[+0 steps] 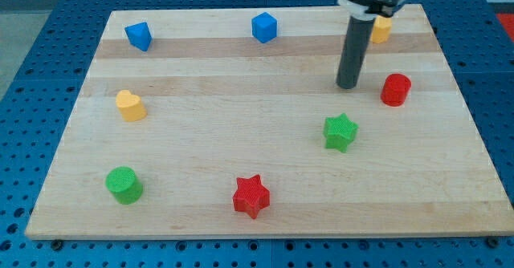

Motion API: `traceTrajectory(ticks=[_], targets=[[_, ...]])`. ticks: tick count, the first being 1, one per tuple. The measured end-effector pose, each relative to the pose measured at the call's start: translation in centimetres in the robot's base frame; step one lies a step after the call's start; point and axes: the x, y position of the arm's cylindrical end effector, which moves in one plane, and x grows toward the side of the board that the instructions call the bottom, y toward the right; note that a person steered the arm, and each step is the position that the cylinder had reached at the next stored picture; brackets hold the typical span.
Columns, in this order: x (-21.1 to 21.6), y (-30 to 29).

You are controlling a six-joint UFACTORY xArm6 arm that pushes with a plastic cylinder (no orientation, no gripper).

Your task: Push the green star towards the bottom right side of the board

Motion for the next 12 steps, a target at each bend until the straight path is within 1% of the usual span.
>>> traceTrajectory(ticks=[1,2,3,4,5,7,8,9,10,11,12], targets=[[0.9,-0.5],[3.6,-0.4],[8.7,1.5],[12.8,3.2],[12.8,3.2],[1.8,-0.9],[0.5,-3.4],[3.3,-5.3],[4.9,-4.4],[9.3,-2.2],[13.5,1.4]])
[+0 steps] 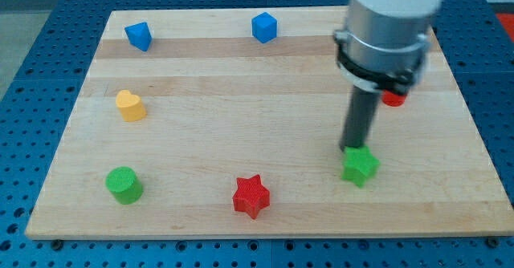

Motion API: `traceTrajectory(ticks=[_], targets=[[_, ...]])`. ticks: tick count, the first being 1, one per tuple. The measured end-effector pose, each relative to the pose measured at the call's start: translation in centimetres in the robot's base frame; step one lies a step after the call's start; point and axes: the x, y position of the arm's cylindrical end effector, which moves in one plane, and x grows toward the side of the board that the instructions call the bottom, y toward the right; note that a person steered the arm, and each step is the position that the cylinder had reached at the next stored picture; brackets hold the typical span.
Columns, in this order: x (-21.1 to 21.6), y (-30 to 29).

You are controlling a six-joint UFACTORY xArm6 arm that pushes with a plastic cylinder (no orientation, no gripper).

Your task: Push the green star towards the bottom right side of the board

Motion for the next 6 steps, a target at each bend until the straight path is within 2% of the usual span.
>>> traceTrajectory(ticks=[1,2,4,5,6], targets=[[4.7,3.2],[4.8,3.2],[-1.1,-0.7],[1.7,-3.5],[9.1,-3.6]])
